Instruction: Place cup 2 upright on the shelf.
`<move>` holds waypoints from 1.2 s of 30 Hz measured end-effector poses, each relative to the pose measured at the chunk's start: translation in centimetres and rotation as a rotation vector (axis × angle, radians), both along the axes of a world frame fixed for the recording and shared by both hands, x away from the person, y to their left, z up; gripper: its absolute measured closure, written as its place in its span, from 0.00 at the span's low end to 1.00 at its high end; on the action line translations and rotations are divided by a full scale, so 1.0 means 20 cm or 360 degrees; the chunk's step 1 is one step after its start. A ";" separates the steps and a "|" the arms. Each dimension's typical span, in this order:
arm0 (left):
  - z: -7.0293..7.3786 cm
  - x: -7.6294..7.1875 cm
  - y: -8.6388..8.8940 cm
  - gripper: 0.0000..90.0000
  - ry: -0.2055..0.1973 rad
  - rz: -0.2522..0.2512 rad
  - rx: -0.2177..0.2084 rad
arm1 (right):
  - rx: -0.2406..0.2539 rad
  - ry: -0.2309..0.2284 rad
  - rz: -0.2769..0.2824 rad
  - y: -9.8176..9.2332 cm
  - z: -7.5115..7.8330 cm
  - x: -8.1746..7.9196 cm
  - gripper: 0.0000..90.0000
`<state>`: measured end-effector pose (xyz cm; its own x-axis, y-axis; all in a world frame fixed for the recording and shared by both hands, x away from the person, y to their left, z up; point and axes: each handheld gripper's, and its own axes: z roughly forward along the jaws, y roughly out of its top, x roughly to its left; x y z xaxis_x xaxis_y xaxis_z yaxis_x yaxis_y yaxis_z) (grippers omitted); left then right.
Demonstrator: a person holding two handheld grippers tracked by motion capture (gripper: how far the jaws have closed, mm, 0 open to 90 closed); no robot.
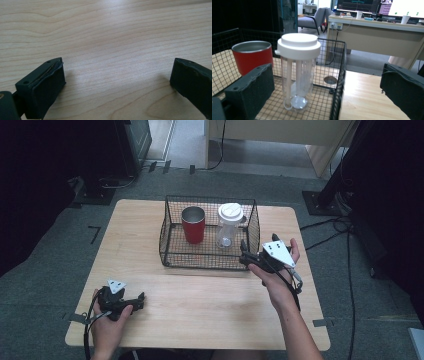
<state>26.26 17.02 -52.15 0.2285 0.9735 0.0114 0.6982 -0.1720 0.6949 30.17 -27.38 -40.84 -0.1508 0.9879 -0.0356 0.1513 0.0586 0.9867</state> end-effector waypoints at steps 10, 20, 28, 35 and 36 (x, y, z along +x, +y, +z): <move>0.00 0.00 0.00 0.00 0.0001 0.0000 0.0001 | -0.0004 0.0021 -0.0032 -0.12 -0.07 -0.11 0.00; 0.00 0.00 0.00 0.00 0.0001 -0.0001 0.0001 | 0.0020 0.0059 -0.0045 -0.20 -0.17 -0.20 0.00; 0.00 0.00 0.00 0.00 0.0002 -0.0001 0.0001 | 0.0039 0.0111 -0.0097 -0.27 -0.28 -0.27 0.00; 0.00 0.00 0.00 0.00 0.0002 -0.0001 0.0001 | 0.0048 0.0171 -0.0160 -0.35 -0.38 -0.35 0.00; 0.00 0.00 0.00 0.00 0.0001 0.0000 0.0001 | 0.0054 0.0178 -0.0171 -0.37 -0.40 -0.36 0.00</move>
<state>26.25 17.01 -52.14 0.2283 0.9735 0.0115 0.6988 -0.1721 0.6943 22.96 -34.82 -48.80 -0.0455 0.9989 0.0091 0.2643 0.0032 0.9644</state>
